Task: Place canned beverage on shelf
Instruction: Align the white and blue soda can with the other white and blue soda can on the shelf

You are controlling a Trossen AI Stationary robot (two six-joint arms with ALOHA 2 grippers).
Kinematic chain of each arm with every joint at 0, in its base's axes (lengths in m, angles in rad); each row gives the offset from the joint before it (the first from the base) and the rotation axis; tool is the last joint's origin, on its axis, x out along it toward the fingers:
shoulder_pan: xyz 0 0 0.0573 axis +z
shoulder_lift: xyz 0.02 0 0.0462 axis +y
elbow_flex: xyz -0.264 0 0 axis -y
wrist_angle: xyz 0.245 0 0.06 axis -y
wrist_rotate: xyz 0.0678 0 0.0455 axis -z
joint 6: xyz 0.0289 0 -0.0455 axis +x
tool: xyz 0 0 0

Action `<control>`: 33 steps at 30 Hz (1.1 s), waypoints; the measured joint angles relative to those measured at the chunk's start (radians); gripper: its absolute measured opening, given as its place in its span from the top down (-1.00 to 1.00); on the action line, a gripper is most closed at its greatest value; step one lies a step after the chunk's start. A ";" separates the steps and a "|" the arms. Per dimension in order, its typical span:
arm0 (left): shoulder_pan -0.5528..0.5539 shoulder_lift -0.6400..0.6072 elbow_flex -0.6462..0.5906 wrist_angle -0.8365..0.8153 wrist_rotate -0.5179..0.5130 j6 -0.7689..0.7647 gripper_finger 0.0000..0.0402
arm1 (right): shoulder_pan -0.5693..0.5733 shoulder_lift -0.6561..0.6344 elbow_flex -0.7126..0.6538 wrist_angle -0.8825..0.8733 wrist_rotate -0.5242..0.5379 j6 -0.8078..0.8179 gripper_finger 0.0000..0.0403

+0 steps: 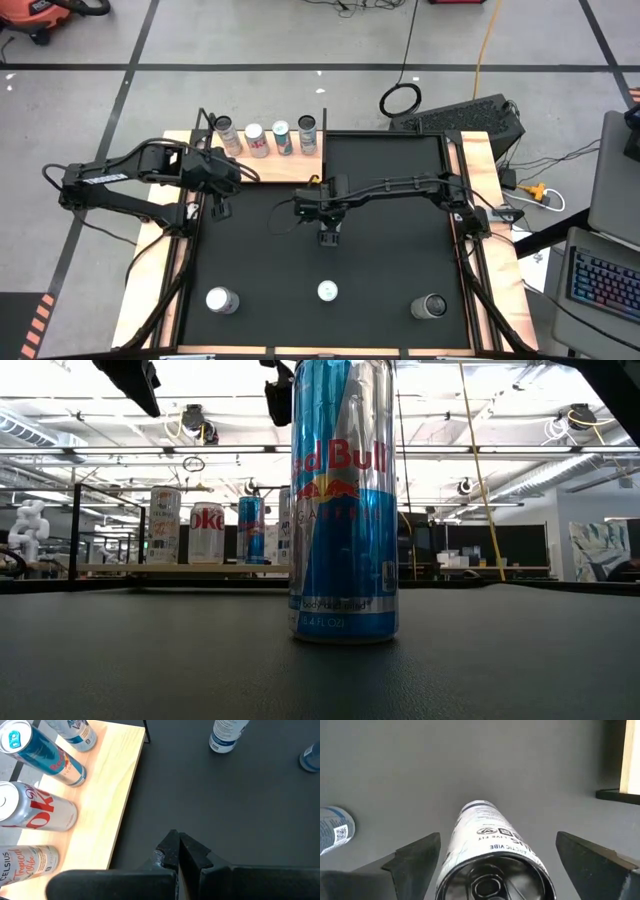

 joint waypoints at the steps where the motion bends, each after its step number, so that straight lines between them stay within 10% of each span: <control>1: 0.000 0.000 0.000 0.000 0.000 0.003 0.96 | 0.000 0.000 0.000 -0.002 0.000 -0.007 -0.88; 11: 0.000 0.000 0.000 0.000 0.000 0.003 0.96 | 0.000 0.000 0.000 -0.064 0.002 0.019 -0.79; 21: 0.000 0.000 0.000 0.001 0.000 0.004 0.96 | -0.001 -0.002 0.001 -0.068 -0.003 -0.008 -0.16; 33: 0.000 -0.001 0.000 0.001 -0.021 0.006 0.96 | -0.034 0.000 0.069 -0.154 0.005 -0.062 -0.14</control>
